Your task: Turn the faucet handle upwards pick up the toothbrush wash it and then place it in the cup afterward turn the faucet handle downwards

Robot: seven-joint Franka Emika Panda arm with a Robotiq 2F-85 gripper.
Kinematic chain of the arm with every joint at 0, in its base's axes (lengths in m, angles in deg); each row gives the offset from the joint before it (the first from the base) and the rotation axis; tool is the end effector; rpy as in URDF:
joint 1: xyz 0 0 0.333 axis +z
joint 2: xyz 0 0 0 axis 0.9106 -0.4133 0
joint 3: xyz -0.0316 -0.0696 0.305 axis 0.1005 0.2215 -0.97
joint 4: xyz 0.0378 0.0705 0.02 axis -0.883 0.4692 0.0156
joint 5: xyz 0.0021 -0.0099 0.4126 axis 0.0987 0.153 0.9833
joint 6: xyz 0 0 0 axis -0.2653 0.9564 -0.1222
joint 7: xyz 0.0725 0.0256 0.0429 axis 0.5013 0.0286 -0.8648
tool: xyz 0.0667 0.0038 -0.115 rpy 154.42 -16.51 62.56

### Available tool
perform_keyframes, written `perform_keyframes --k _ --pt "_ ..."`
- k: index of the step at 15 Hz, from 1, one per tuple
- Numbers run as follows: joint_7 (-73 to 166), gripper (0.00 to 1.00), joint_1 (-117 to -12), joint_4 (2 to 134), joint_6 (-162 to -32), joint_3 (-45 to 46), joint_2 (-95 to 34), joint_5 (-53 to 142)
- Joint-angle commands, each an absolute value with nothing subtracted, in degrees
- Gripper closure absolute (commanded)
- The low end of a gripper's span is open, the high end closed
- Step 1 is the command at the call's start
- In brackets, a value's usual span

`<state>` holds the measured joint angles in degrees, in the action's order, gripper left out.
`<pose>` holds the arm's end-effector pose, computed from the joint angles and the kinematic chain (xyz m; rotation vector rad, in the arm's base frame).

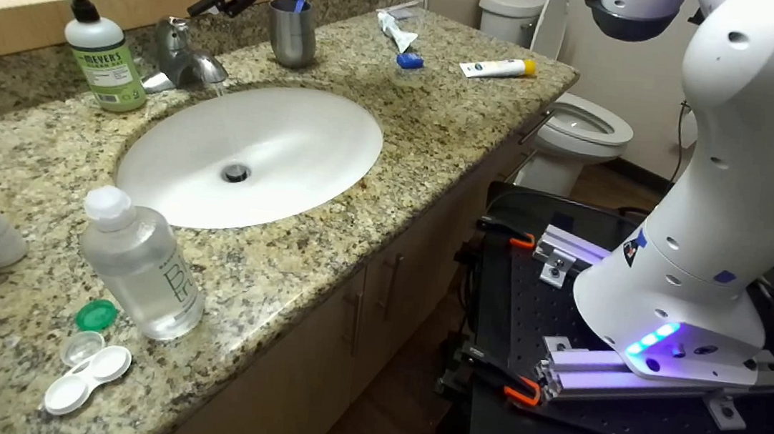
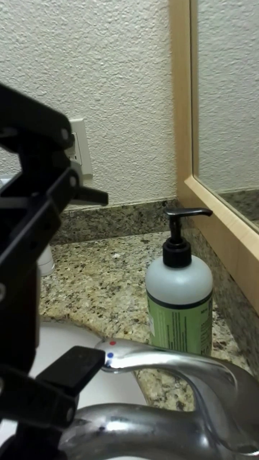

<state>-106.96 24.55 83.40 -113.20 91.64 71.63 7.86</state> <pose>0.6450 -0.2295 0.2971 0.8837 2.1403 1.3271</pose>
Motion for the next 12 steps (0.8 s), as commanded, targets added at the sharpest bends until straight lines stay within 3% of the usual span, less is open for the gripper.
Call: perform_keyframes --k 1,9,12 --pt "-108.41 0.0 27.98 82.27 -117.38 93.85 71.36 8.25" --pt "-107.89 0.0 29.74 81.62 -120.26 94.12 71.33 8.61" --pt "-102.57 0.0 30.46 79.96 -121.01 98.08 65.39 8.54"
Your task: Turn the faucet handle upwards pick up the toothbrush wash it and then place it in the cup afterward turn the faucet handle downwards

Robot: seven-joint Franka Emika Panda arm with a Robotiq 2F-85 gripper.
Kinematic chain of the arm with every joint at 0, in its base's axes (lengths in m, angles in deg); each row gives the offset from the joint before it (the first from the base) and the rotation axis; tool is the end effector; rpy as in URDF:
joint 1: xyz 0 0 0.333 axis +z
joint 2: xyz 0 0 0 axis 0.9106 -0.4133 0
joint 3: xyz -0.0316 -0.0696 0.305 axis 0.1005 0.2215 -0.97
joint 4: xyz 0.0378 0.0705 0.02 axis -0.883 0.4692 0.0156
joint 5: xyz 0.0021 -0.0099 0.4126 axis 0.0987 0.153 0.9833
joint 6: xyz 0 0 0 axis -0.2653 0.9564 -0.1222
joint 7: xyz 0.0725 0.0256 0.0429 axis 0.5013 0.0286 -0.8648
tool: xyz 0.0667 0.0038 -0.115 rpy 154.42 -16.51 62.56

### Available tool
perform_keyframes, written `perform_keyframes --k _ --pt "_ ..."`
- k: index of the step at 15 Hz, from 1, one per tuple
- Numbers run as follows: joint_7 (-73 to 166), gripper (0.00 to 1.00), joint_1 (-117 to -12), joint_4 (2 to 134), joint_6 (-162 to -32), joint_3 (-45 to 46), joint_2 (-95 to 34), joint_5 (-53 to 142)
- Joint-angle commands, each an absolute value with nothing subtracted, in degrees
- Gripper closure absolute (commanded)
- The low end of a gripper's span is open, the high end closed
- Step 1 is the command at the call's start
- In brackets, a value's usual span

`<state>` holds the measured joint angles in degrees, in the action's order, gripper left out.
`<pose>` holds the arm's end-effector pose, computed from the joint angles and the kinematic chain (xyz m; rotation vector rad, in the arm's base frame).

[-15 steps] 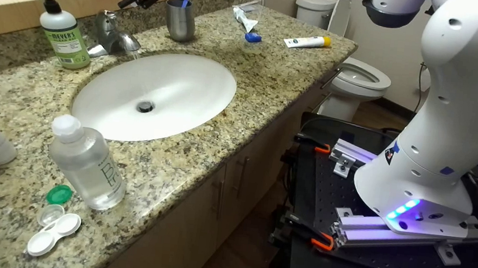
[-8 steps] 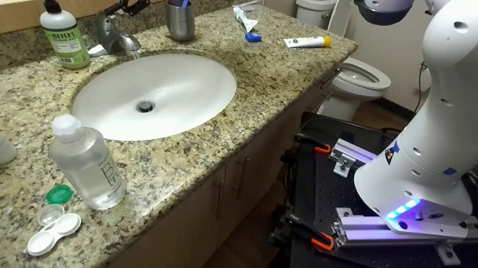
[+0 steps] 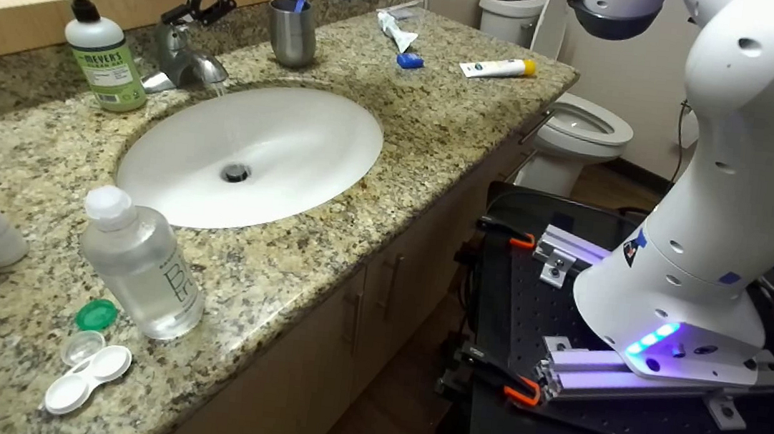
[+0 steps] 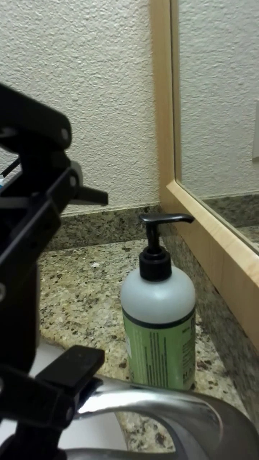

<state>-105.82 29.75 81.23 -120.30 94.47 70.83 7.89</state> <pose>0.6696 -0.2085 0.2835 0.9139 2.0808 1.3170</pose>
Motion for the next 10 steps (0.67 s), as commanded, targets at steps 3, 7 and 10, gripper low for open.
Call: perform_keyframes --k 3,7,10 --pt "-95.77 0.0 31.23 79.19 -120.25 101.01 60.42 8.03" --pt "-89.69 0.0 32.94 78.05 -118.34 103.05 56.82 8.12" --pt "-86.08 0.0 34.14 76.21 -115.35 103.63 56.18 9.28"
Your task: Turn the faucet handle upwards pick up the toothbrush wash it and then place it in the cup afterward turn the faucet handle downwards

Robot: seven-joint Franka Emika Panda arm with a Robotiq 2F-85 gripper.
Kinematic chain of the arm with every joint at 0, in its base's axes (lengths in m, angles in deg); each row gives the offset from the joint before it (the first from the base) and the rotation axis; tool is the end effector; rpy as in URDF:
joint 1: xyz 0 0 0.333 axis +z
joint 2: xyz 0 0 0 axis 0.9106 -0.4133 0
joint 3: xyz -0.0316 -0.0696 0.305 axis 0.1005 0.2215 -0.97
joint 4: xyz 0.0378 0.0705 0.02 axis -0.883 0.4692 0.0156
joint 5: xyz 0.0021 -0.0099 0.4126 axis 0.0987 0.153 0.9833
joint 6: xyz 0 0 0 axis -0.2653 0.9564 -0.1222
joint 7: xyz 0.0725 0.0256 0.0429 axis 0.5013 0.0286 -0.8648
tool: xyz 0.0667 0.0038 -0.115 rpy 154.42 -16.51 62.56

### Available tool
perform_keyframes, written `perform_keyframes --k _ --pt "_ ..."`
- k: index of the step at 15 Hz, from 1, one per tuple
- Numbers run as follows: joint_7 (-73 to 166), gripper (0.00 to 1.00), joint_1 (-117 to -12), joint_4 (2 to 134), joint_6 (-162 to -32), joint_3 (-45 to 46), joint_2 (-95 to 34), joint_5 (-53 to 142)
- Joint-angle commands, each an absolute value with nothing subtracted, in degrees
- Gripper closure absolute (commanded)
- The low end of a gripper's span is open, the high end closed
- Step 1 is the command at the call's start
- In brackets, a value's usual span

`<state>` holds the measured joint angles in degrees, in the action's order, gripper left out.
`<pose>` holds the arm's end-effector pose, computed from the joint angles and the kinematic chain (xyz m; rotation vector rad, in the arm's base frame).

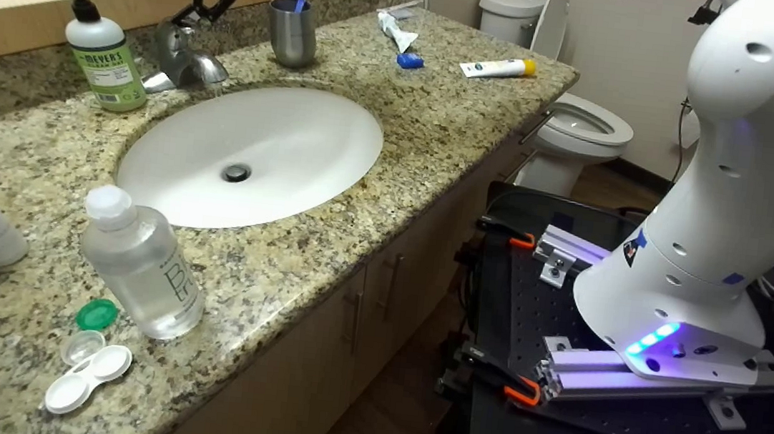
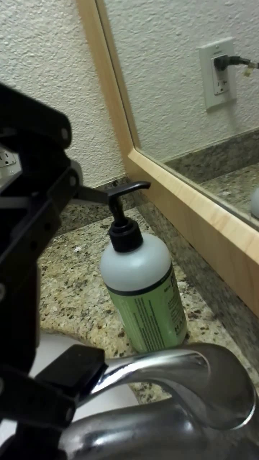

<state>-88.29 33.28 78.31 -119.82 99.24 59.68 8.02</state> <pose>0.6817 -0.2141 0.2918 1.2308 2.1227 1.1966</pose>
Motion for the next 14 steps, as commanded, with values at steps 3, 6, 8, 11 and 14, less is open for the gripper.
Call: perform_keyframes --k 3,6,8,11,14 --pt "-83.72 0.0 34.98 74.46 -111.53 103.29 56.95 11.03" --pt "-82.06 0.0 36.2 71.97 -108.01 103.32 57.1 13.72" --pt "-81.03 0.0 36.99 70.46 -105.95 103.68 56.91 15.04" --pt "-79.75 0.0 37.34 69.3 -103.47 102.81 56.91 16.51" --pt "-80.1 0.0 37.89 68.61 -107.09 99.8 58.45 17.17"
